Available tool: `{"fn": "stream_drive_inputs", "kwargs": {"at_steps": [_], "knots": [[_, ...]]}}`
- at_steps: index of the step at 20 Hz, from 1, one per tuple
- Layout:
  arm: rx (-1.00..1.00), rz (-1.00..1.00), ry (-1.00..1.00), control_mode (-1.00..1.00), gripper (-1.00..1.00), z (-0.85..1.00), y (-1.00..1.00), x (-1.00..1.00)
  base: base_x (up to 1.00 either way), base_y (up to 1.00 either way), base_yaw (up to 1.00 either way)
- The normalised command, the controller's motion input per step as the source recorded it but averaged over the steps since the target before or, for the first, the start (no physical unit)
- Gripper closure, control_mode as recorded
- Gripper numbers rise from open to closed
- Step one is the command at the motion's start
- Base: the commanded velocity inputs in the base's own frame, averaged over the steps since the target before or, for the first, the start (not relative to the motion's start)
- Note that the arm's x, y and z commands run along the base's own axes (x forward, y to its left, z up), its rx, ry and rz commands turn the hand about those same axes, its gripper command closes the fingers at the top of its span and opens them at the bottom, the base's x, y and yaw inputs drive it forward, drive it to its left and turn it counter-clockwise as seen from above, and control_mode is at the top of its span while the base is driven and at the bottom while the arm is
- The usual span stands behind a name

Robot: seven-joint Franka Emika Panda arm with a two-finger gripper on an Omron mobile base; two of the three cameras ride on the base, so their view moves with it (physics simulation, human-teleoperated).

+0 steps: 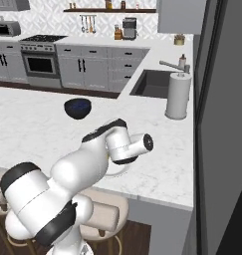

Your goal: Start the toaster. Once the lever pops up, take the bread to the plate on the dining counter.

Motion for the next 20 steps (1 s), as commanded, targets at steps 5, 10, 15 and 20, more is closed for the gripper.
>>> {"fn": "stream_drive_inputs", "kwargs": {"at_steps": [5, 10, 15, 20], "knots": [[0.06, -0.04, 0.14, -1.0, 1.0, -0.44, 0.0, 0.0, 0.0, 0.0, 0.0], [0.0, -0.04, 0.01, -1.0, 1.0, -0.41, 0.0, 0.02, 0.0, 0.0, 0.0], [0.0, -0.07, -0.09, -1.0, -1.0, -0.13, 0.0, 0.0, 0.0, 0.0, 0.0], [-0.06, -0.18, -0.11, -1.0, -1.0, 0.13, -0.06, 0.02, 0.0, 0.0, 0.0]]}}
